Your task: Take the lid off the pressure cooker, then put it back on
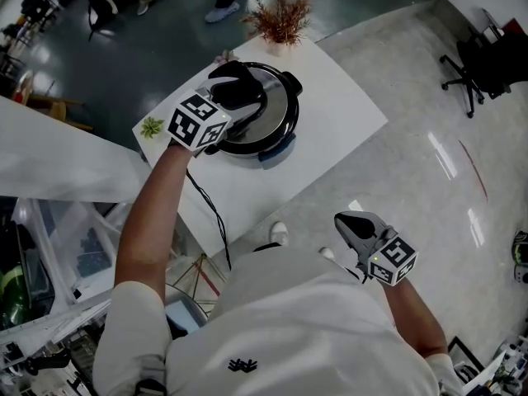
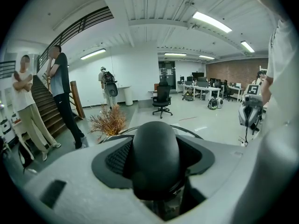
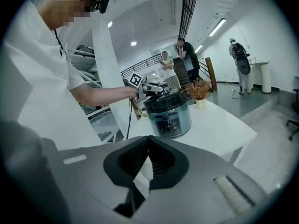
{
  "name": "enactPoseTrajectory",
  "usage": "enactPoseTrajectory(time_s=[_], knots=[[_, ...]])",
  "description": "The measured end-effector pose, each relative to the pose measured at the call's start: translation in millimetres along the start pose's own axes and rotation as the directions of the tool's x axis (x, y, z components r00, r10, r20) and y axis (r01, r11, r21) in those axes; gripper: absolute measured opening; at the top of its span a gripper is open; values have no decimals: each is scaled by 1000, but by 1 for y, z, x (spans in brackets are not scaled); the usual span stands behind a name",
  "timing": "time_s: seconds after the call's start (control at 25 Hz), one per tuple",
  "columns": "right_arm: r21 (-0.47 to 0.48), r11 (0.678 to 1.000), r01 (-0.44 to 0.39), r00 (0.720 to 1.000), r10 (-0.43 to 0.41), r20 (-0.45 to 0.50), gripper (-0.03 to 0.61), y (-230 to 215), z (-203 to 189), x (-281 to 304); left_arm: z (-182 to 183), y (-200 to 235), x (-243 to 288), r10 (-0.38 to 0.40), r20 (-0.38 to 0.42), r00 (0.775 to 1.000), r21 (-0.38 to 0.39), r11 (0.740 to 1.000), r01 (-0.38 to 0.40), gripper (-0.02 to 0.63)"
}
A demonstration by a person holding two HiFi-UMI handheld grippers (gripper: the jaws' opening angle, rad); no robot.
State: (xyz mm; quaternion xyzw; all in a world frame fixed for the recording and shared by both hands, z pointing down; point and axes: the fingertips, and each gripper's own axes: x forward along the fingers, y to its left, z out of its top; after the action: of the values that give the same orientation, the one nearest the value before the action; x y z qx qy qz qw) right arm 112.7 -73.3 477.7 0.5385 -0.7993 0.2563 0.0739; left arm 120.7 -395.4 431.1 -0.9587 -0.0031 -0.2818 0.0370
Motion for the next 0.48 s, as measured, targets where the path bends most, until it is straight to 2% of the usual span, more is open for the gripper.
enactPoseTrajectory(time_s=[0.48], knots=[[12, 1000, 20, 1000, -20, 1, 14, -5, -11, -20, 19, 6, -8, 14, 5, 1000, -2, 1000, -14, 285]])
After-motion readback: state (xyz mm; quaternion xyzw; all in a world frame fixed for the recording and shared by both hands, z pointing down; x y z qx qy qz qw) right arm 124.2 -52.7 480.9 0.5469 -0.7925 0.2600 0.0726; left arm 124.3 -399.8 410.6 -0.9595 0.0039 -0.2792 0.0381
